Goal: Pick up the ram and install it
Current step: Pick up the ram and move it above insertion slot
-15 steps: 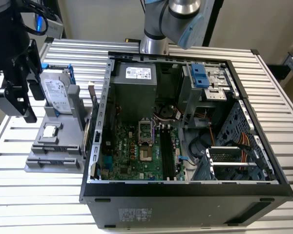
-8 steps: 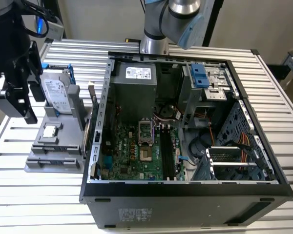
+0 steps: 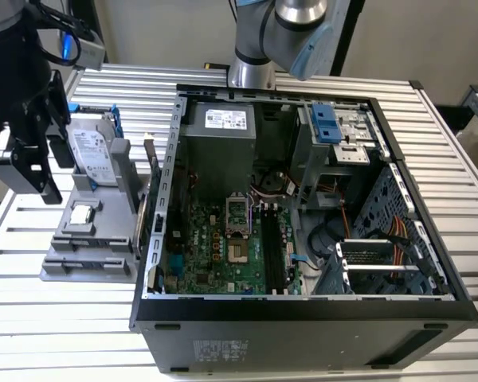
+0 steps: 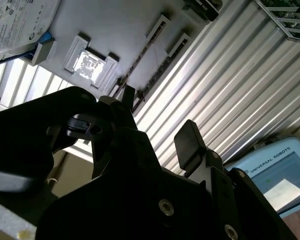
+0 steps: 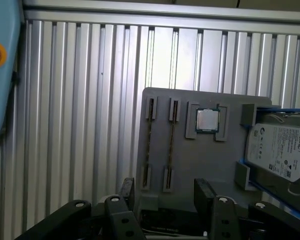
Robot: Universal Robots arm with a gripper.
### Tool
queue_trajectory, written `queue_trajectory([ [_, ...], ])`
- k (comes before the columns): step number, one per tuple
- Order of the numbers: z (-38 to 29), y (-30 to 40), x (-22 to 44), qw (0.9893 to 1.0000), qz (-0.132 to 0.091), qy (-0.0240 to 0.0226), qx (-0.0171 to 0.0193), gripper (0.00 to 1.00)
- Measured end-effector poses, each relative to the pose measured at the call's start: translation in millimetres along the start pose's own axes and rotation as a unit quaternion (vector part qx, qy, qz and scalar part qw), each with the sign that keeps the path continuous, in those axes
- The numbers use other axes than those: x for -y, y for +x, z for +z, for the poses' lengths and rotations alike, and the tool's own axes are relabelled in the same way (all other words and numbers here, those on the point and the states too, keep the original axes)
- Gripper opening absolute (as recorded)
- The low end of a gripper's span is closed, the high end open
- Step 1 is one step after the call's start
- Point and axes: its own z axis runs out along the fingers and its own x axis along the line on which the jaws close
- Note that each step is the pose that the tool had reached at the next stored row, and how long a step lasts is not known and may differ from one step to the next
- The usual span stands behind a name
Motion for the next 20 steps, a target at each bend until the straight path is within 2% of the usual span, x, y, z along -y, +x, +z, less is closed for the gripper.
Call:
queue_trajectory([
  [10,1.5,-0.1,0.1,1.0,0.0,0.0,0.0001,1.0],
  [20,8.2,-0.3,0.1,1.0,0.0,-0.0001,0.0,1.0],
])
